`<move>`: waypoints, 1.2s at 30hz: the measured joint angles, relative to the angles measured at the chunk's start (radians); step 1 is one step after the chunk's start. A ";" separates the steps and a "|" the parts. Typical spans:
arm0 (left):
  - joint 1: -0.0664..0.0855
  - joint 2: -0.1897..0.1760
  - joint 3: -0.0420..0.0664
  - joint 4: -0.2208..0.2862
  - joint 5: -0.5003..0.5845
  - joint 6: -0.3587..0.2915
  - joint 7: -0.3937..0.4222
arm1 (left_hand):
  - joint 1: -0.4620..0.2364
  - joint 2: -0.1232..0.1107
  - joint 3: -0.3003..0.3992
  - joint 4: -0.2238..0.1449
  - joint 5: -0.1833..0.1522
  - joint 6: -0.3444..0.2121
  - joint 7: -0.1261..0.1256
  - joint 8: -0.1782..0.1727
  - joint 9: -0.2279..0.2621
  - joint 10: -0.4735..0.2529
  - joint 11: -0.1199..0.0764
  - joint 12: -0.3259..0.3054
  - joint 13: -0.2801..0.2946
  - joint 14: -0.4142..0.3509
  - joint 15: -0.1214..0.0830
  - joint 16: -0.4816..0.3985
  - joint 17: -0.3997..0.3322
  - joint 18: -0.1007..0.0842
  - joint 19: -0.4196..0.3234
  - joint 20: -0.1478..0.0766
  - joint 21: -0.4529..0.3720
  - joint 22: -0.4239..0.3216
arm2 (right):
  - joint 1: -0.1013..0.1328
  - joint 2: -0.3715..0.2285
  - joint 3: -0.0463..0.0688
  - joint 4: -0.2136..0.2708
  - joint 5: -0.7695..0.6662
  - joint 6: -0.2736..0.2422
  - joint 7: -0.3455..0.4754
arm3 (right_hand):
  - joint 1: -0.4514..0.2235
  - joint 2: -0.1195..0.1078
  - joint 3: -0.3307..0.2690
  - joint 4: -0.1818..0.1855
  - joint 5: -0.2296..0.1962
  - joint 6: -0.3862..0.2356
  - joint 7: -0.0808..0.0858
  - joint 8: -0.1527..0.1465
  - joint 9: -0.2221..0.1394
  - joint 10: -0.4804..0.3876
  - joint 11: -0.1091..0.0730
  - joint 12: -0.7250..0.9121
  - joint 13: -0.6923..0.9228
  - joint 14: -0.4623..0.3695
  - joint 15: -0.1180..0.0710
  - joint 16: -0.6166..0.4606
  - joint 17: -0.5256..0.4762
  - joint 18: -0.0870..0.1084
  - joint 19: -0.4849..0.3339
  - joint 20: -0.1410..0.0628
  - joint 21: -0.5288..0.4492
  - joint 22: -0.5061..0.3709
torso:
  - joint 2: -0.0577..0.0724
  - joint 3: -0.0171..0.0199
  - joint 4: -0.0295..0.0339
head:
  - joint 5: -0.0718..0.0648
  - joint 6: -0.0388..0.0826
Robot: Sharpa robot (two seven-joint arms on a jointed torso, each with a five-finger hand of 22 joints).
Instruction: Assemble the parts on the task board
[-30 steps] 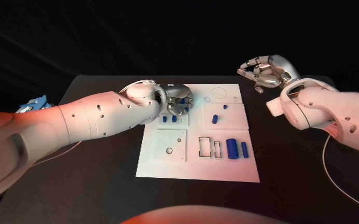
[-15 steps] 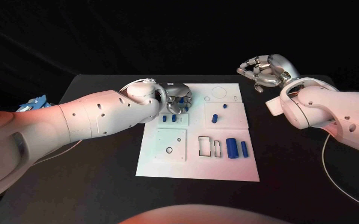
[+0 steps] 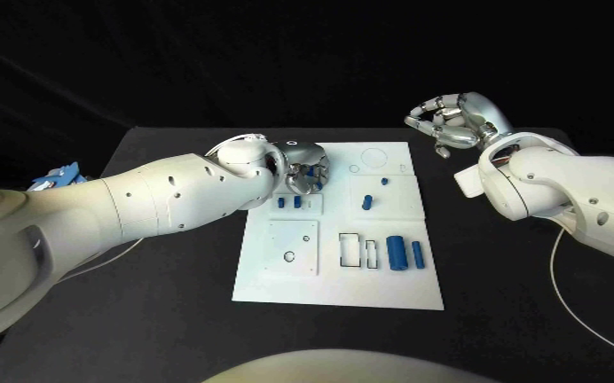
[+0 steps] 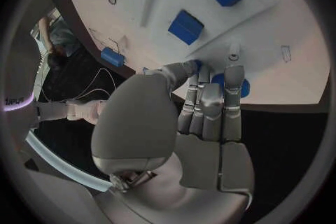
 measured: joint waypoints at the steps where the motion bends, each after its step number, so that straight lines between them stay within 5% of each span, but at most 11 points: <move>1: 0.000 0.000 0.000 0.000 0.003 -0.001 0.002 | -0.001 0.001 0.000 0.000 0.000 0.004 -0.001 0.000 0.001 0.002 -0.002 0.000 -0.001 0.002 -0.002 0.000 0.000 0.000 0.003 0.000 0.003 0.002 | 0.000 0.000 0.000 0.000 0.000 0.000 0.000 | 0.000 0.000 0.000 0.000 0.000 0.000 0.000 0.000 0.000 0.000 0.000 0.000 0.000 0.000 0.000 0.000 0.000 0.000 0.000 0.000 0.000 0.000 | 0.000 0.0000 0.0000 | 0.000 0.000; 15: -0.002 -0.016 0.001 0.012 0.050 -0.044 0.029 | -0.010 -0.002 -0.003 -0.003 -0.001 0.012 -0.002 -0.010 0.007 0.012 0.002 -0.023 -0.006 0.012 0.002 0.005 0.013 0.000 0.014 -0.003 0.014 0.021 | 0.000 -0.001 0.000 0.000 0.000 0.000 0.000 | 0.000 0.000 -0.003 0.003 0.000 0.000 0.000 0.000 0.000 0.000 0.000 0.000 0.000 0.000 0.000 0.000 0.001 0.000 0.000 0.000 0.000 0.000 | 0.000 0.0000 0.0005 | 0.000 0.002; 26: -0.001 -0.096 0.040 0.074 0.103 -0.075 0.036 | -0.015 0.000 -0.003 -0.003 -0.001 0.019 -0.001 -0.015 0.007 0.019 0.002 -0.035 -0.008 0.016 -0.002 0.009 0.017 0.000 0.021 -0.003 0.018 0.031 | -0.001 -0.003 0.000 -0.001 0.000 0.001 0.000 | 0.000 0.000 -0.003 0.003 0.000 0.000 0.000 0.000 0.000 0.000 0.000 0.000 0.000 0.000 0.000 0.000 0.001 0.000 0.000 0.000 0.000 0.000 | -0.002 0.0001 0.0016 | -0.001 0.005; 36: -0.001 -0.159 0.048 0.090 0.133 -0.062 0.028 | -0.020 -0.005 -0.006 0.000 -0.001 0.019 -0.001 -0.015 0.008 0.019 0.002 -0.040 -0.009 0.019 0.002 0.009 0.015 0.000 0.021 -0.003 0.018 0.032 | -0.001 -0.004 0.000 -0.002 0.000 0.001 -0.001 | 0.000 0.000 -0.003 0.003 0.000 0.000 0.000 0.000 0.000 0.000 0.000 0.000 0.000 0.000 0.000 0.000 0.001 0.000 0.000 0.000 0.000 0.000 | 0.000 0.0006 0.0034 | 0.002 0.005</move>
